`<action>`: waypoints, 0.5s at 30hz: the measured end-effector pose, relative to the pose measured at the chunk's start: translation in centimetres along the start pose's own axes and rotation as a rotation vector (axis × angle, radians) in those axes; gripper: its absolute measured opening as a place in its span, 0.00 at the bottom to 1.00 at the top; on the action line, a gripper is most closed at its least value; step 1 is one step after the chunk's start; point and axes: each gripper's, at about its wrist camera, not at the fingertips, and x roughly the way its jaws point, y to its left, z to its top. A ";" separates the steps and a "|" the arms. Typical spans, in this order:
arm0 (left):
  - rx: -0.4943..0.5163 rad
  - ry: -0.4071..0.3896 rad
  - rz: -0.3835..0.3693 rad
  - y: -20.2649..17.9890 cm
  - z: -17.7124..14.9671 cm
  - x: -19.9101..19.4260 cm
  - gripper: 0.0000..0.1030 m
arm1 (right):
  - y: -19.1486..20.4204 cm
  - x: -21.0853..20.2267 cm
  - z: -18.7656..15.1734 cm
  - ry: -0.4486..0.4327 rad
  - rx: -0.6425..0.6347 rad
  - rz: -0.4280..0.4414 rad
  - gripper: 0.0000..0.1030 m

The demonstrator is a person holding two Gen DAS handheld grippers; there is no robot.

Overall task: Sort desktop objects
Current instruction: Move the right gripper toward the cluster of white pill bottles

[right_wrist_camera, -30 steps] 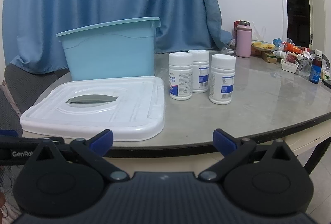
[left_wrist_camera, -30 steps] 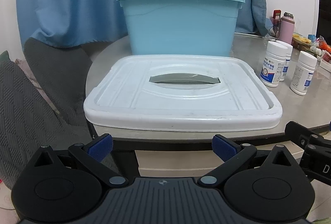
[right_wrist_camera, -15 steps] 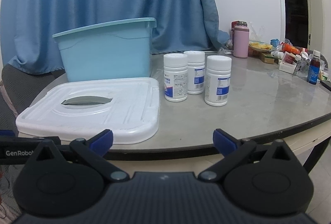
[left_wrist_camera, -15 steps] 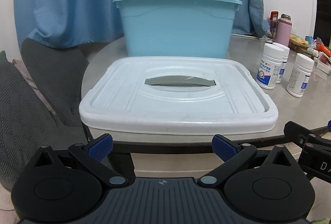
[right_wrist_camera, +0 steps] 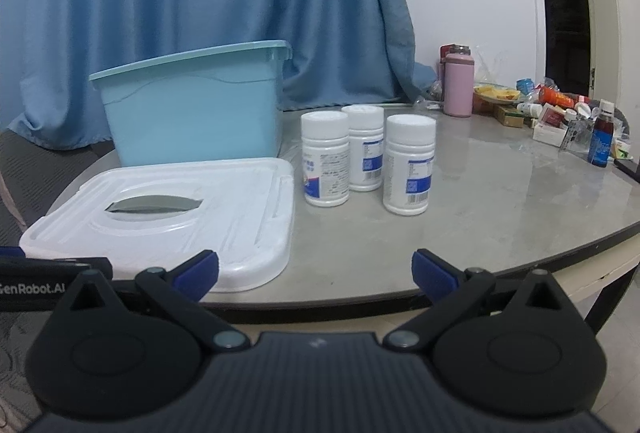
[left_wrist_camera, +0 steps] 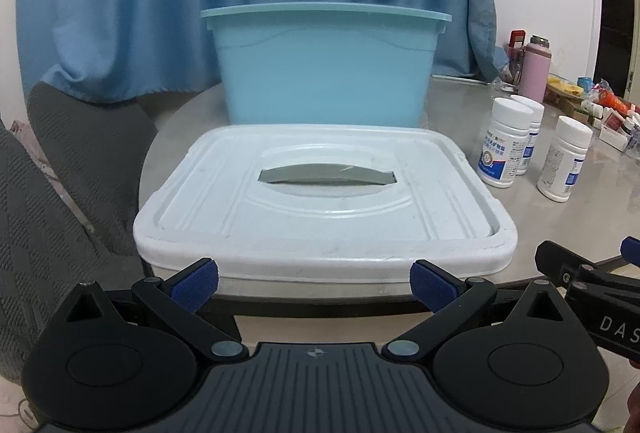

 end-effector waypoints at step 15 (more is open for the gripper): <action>0.014 -0.015 -0.030 -1.8 1.7 0.8 1.00 | -2.8 1.5 1.4 -0.039 0.017 -0.054 1.00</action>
